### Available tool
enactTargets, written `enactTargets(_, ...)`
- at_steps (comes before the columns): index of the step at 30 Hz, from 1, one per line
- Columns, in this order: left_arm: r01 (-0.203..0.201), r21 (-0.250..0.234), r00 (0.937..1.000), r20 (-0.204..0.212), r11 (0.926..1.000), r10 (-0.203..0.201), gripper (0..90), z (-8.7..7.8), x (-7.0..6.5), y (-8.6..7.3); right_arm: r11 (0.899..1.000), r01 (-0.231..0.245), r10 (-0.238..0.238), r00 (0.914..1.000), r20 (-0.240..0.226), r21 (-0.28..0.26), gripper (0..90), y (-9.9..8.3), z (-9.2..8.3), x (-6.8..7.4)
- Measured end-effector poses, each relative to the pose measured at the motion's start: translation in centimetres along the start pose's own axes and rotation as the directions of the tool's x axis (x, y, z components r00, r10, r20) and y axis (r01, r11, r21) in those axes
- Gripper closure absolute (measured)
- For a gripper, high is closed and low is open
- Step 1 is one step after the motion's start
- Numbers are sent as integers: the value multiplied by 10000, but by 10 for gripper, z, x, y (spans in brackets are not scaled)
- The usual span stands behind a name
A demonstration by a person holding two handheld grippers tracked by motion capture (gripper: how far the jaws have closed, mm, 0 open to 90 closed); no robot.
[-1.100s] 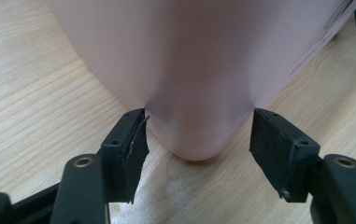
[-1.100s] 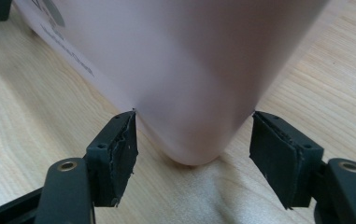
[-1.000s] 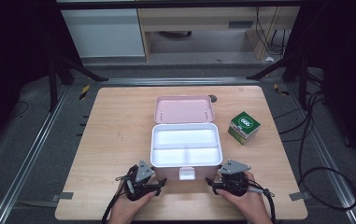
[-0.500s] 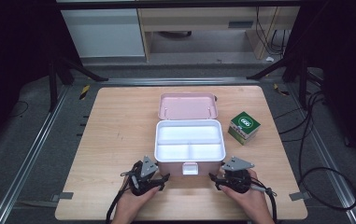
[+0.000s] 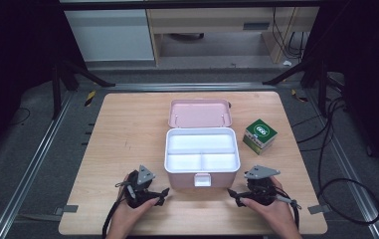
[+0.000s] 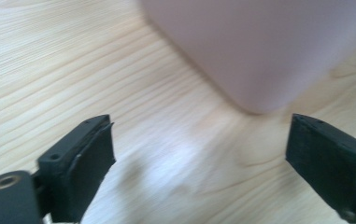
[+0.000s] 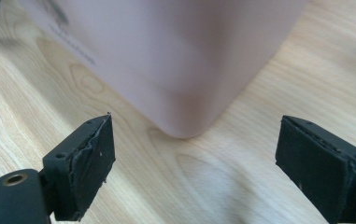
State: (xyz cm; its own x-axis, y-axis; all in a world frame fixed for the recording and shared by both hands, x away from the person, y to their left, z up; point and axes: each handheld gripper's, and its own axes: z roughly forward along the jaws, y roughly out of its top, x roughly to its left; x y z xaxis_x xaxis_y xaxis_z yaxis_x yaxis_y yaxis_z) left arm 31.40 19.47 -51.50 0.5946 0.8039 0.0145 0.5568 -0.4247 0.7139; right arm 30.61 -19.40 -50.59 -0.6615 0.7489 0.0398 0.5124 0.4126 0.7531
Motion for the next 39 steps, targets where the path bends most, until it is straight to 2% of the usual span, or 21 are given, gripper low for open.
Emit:
enactTargets(2,169,106,9996,-208,9998,-167,55,-1,10,-1,10000,17,-17,10000,-16,44,106,2,-6,-8)
enactTargets(3,330,234,9989,-331,9992,-322,49,-1,19,-4,10000,21,-20,9998,-186,42,87,3,-12,-15)
enactTargets(4,330,234,9989,-331,9992,-322,48,-1,19,-4,10000,21,-20,9998,-186,42,87,3,-12,-15)
enactTargets(6,447,374,9981,-443,9983,-430,47,-1,28,-6,9998,-206,202,9986,-483,-75,115,7,-21,-25)
enactTargets(7,532,479,9967,-636,9974,-501,46,0,35,-9,9998,-180,180,9990,-404,-6,131,14,-28,-33)
enactTargets(9,575,544,9962,-684,9969,-537,46,1,39,-10,9999,-43,46,9995,-311,94,133,18,-32,-37)
enactTargets(11,777,613,9946,-735,9951,-732,46,2,47,-14,10000,-7,9,9994,-356,54,144,34,-42,-46)
enactTargets(12,777,613,9946,-735,9951,-732,46,2,47,-14,10000,-7,9,9994,-356,54,144,34,-42,-46)
enactTargets(14,910,598,9933,-770,9941,-863,46,3,51,-15,10000,45,-45,9990,-454,-2,151,47,-47,-52)
enactTargets(16,926,659,9927,-841,9935,-870,46,4,54,-17,9996,280,-277,9988,-407,64,160,61,-50,-57)
enactTargets(17,927,662,9921,-910,9935,-865,44,4,57,-20,9993,357,-354,9986,-385,54,174,75,-52,-63)
enactTargets(18,927,662,9921,-910,9935,-865,44,4,57,-20,9993,357,-354,9986,-385,54,174,75,-52,-63)
enactTargets(19,952,596,9911,-990,9937,-890,43,4,59,-20,9991,432,-432,9975,-554,-17,200,89,-52,-68)
enactTargets(21,963,545,9907,-1021,9939,-904,42,5,60,-20,9987,500,-499,9969,-607,5,205,94,-51,-69)
enactTargets(23,943,498,9908,-1016,9943,-889,28,6,61,-20,9965,816,-804,9946,-651,166,251,113,-48,-74)
enactTargets(24,943,498,9908,-1016,9943,-889,27,6,61,-20,9965,816,-804,9946,-651,166,251,113,-48,-74)
enactTargets(28,925,372,9908,-1026,9950,-882,24,8,64,-20,9930,1170,-1152,9899,-822,176,302,138,-46,-74)
enactTargets(32,832,239,9921,-958,9962,-806,15,9,68,-21,9854,1677,-1633,9799,-1142,297,340,161,-42,-70)
enactTargets(33,763,193,9931,-903,9969,-743,9,10,69,-21,9806,1934,-1879,9737,-1292,315,361,171,-40,-67)
enactTargets(35,739,178,9936,-865,9971,-721,6,10,69,-21,9795,1991,-1933,9716,-1363,299,372,175,-39,-66)
enactTargets(39,742,176,9934,-896,9971,-723,1,11,70,-20,9675,2481,-2368,9568,-1684,492,399,191,-30,-58)
